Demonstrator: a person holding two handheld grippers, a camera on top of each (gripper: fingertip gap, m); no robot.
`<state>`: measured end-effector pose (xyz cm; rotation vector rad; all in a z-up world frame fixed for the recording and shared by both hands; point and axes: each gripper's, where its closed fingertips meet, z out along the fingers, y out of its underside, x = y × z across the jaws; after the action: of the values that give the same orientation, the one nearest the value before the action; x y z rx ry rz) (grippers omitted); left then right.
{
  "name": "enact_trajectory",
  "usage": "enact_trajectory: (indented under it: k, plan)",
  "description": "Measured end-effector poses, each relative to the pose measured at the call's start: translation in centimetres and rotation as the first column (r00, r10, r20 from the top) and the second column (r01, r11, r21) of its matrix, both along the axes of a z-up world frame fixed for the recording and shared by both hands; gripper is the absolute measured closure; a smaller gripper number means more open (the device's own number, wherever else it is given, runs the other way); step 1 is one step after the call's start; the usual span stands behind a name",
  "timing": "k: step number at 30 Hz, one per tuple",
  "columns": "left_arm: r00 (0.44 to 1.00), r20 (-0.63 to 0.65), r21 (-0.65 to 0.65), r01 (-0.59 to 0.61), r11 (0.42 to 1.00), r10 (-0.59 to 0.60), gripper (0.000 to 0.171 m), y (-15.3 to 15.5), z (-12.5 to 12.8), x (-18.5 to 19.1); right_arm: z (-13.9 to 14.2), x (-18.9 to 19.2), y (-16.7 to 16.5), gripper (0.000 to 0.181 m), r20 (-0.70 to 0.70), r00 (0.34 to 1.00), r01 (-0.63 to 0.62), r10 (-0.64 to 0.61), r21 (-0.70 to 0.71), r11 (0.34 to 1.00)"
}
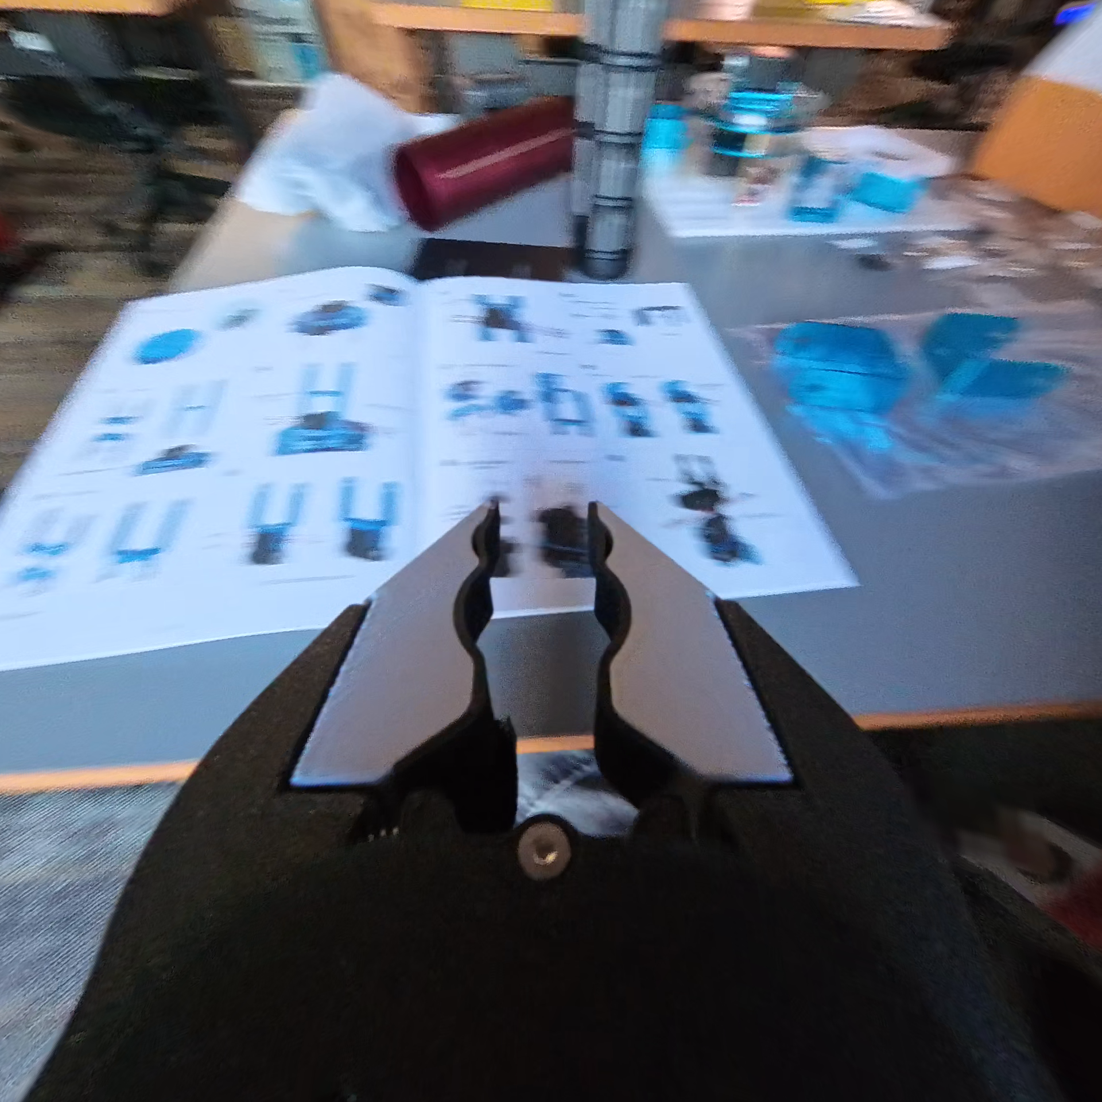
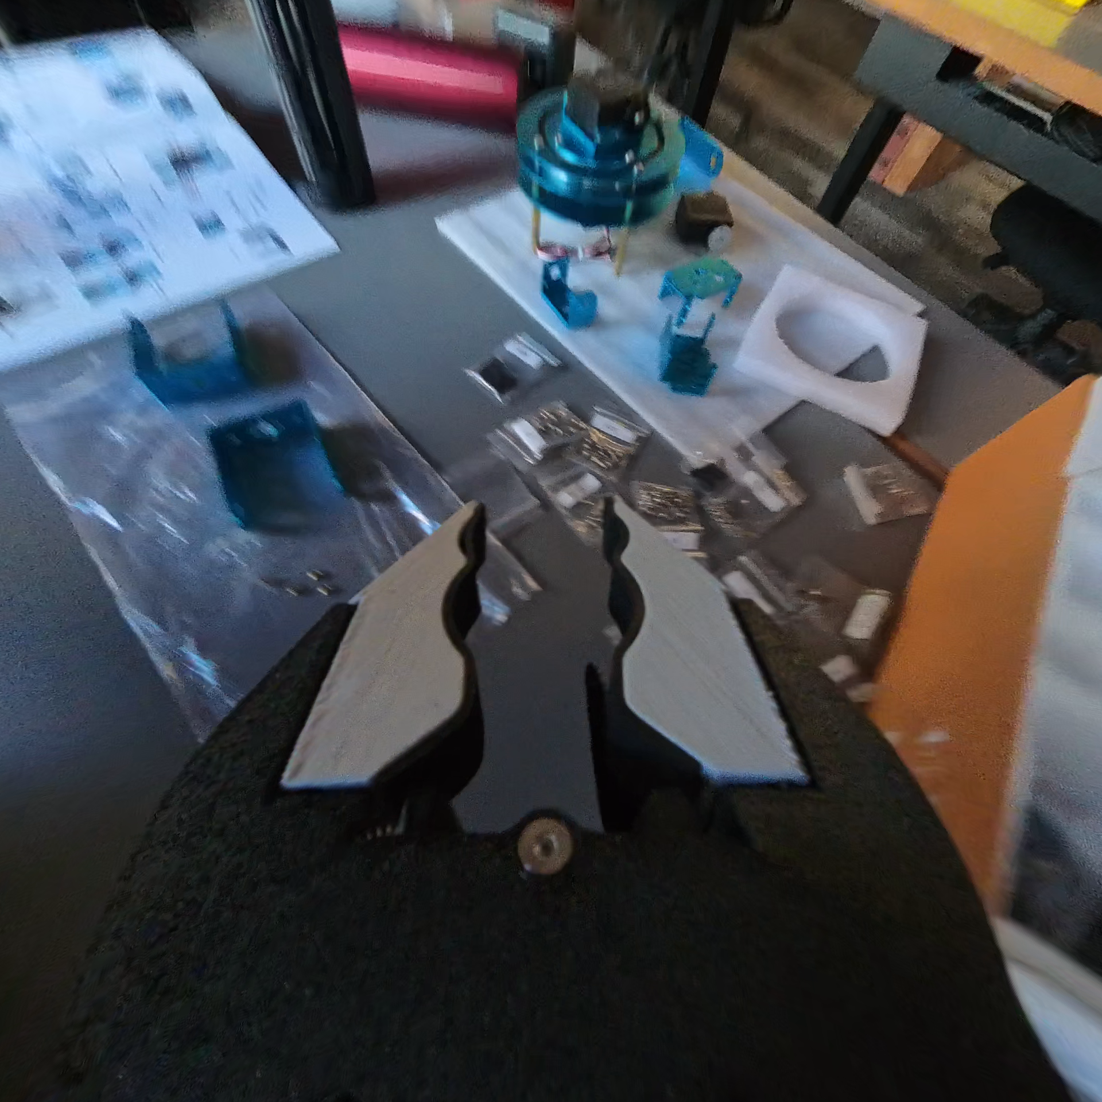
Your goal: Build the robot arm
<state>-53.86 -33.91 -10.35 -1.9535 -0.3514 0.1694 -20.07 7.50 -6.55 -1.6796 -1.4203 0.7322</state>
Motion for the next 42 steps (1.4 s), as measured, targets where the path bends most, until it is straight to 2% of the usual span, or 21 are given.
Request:
enact_trajectory:
  k: [1,4,6,9,12,16,19,24,28,32,37,42]
  plan:
    - [0.998,-0.034,-0.025,-0.059,0.998,0.058,0.143,-0.8,0.0,-2.2,0.0,-0.1,-0.9,0.137,-0.079,0.997,0.020,-0.022,-0.027,0.999]
    - [0.979,-0.057,-0.181,-0.202,0.963,0.194,0.142,-3.4,-1.7,-7.8,0.3,-0.1,-1.5,0.137,-0.245,0.963,0.117,-0.116,-0.009,0.993]
    - [0.969,-0.033,-0.243,-0.247,0.938,0.246,0.142,-4.7,-2.8,-10.1,0.4,-0.1,-1.5,0.138,-0.279,0.946,0.167,-0.166,-0.020,0.986]
    - [0.938,-0.042,-0.201,-0.346,0.916,0.345,0.142,-5.9,-1.7,-12.7,0.1,0.7,0.8,0.146,-0.289,0.891,0.340,-0.351,-0.089,0.936]
    - [0.931,-0.034,-0.177,-0.363,0.915,0.363,0.142,-6.5,-0.5,-12.5,0.7,0.8,1.5,0.138,-0.355,0.839,0.358,-0.413,-0.213,0.909]
    - [0.921,-0.052,-0.168,-0.389,0.906,0.386,0.142,-7.2,-0.5,-13.5,0.6,2.4,2.8,0.147,-0.350,0.815,0.465,-0.463,-0.083,0.882]
    - [0.930,-0.002,-0.176,-0.362,0.916,0.367,0.142,-7.0,-1.6,-14.0,1.0,2.4,2.6,0.148,-0.385,0.802,0.463,-0.455,-0.080,0.883]
    - [0.932,0.000,-0.187,-0.356,0.916,0.362,0.142,-6.7,-2.1,-14.1,0.5,2.6,2.9,0.149,-0.352,0.812,0.493,-0.465,-0.012,0.870]
    - [0.926,-0.014,-0.217,-0.371,0.903,0.377,0.142,-7.0,-2.6,-14.4,-0.6,1.7,2.7,0.149,-0.334,0.827,0.468,-0.452,-0.034,0.883]
    - [0.918,-0.018,-0.240,-0.388,0.890,0.396,0.142,-7.4,-3.3,-14.9,-1.2,1.0,2.5,0.149,-0.302,0.848,0.459,-0.435,0.008,0.888]
    - [0.908,-0.025,-0.209,-0.414,0.886,0.419,0.142,-7.5,-2.3,-15.6,-1.0,1.2,2.5,0.149,-0.303,0.848,0.467,-0.435,0.039,0.883]
    - [0.931,0.012,-0.174,-0.357,0.918,0.365,0.142,-5.5,-1.7,-14.7,-1.2,1.9,3.1,0.149,-0.309,0.833,0.488,-0.459,0.016,0.873]
